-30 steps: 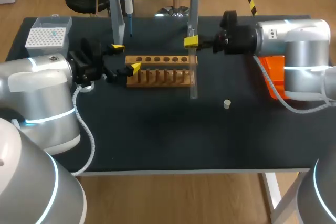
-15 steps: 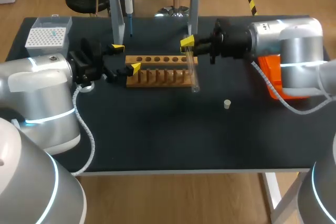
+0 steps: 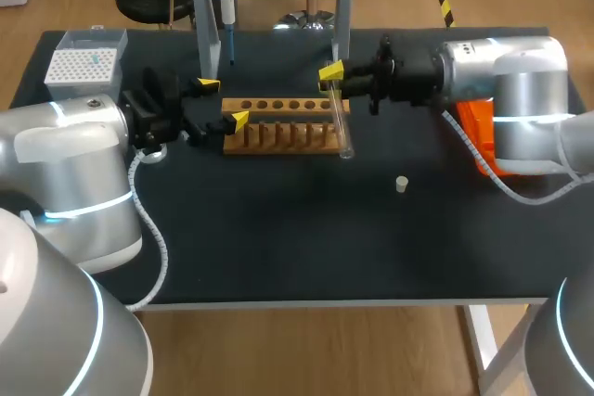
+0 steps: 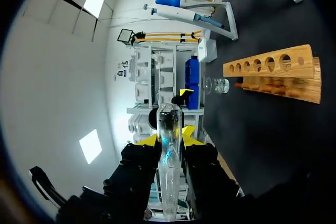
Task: Invert the test tube, pick up the pipette, mount the tip to pipette, aspirate from beaker and dispense into the tube, eject the tip, return the pipette, and cap with the stopper.
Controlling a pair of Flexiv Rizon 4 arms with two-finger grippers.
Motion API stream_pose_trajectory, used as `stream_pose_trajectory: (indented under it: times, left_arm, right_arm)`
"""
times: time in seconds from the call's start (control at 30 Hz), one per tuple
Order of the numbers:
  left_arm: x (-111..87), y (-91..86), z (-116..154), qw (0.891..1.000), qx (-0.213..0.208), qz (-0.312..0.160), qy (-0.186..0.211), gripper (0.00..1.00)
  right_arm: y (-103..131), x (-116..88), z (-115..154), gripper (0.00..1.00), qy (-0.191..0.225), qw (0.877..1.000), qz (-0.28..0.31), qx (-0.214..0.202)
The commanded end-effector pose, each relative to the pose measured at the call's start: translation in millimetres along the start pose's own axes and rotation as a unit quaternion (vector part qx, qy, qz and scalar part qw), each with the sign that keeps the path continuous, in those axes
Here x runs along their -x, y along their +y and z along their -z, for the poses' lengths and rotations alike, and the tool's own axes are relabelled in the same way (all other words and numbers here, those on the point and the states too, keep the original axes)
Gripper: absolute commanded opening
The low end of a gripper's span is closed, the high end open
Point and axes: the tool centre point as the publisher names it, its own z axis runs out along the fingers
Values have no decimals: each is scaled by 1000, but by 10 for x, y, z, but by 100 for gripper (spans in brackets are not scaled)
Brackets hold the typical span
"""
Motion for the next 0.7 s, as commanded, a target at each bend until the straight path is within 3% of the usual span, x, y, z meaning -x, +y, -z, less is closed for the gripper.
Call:
stream_pose_trajectory:
  times: [0.03,0.7]
  left_arm:
    - [-5,10,-15,1000,-1,0,-2,100]
    - [-5,10,-15,1000,-1,0,-2,100]
  right_arm:
    - [-7,11,7,0,0,1000,-1,-1]
    - [-20,53,-8,0,-14,1000,1,-5]
